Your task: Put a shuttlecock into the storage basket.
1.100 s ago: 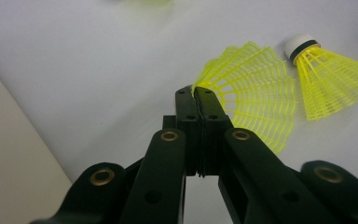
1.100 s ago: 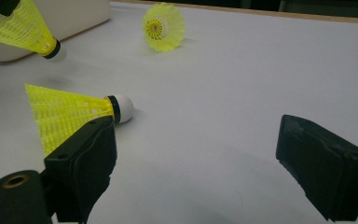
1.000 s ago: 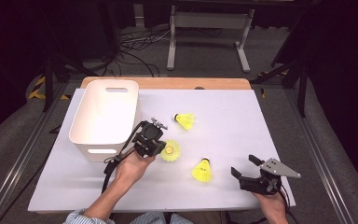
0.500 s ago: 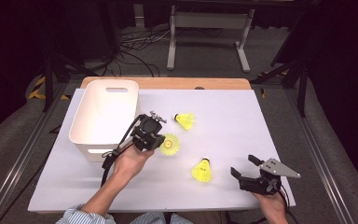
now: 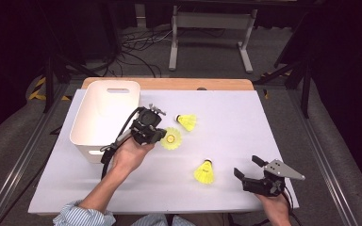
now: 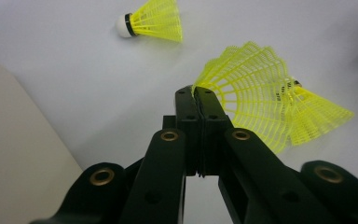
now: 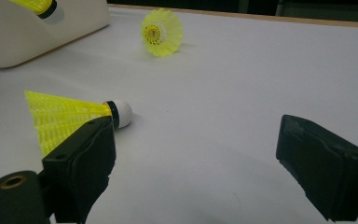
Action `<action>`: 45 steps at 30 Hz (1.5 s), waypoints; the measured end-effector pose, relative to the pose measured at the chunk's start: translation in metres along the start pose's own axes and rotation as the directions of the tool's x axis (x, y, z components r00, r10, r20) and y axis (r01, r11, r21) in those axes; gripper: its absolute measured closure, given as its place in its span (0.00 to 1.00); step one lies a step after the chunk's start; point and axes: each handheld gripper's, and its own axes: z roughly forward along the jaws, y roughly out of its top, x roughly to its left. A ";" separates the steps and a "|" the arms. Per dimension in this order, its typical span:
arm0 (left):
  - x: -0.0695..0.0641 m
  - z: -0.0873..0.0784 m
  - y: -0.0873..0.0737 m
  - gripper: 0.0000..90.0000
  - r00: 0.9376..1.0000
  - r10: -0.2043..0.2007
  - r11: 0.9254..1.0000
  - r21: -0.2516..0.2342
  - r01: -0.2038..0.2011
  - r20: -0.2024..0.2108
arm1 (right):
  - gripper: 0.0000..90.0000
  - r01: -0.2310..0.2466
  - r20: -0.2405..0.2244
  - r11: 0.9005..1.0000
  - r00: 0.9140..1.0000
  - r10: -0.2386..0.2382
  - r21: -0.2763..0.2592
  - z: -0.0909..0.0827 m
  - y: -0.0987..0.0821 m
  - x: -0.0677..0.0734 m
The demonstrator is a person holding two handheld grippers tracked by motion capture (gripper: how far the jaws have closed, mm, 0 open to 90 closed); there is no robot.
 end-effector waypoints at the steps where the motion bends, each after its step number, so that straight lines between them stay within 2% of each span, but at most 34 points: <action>1: 0.001 -0.001 0.001 1.00 1.000 -0.005 1.000 0.000 0.005 0.005 | 0.14 0.000 0.001 1.000 1.000 0.000 -0.003 0.000 0.000 0.000; 10: 0.011 -0.002 0.008 1.00 1.000 -0.023 1.000 -0.001 0.023 0.017 | 0.14 0.003 -0.007 1.000 1.000 -0.003 -0.018 -0.001 0.000 0.001; 22: 0.027 -0.008 0.019 1.00 0.998 -0.052 0.998 -0.024 0.052 0.022 | 0.14 0.000 -0.006 1.000 1.000 0.000 -0.006 0.000 0.000 0.001; 26: 0.033 -0.008 0.023 1.00 0.998 -0.060 0.998 -0.017 0.061 0.029 | 0.14 -0.003 -0.007 1.000 1.000 0.003 -0.003 0.000 0.000 0.000; 34: 0.039 -0.007 0.030 0.99 0.998 -0.067 0.998 -0.001 0.067 0.013 | 0.14 -0.002 -0.009 1.000 1.000 0.002 0.004 0.001 0.000 0.000; 45: 0.046 -0.010 0.035 0.99 0.997 -0.079 0.997 0.004 0.079 0.010 | 0.14 -0.003 -0.005 1.000 1.000 0.003 0.001 0.001 0.000 0.000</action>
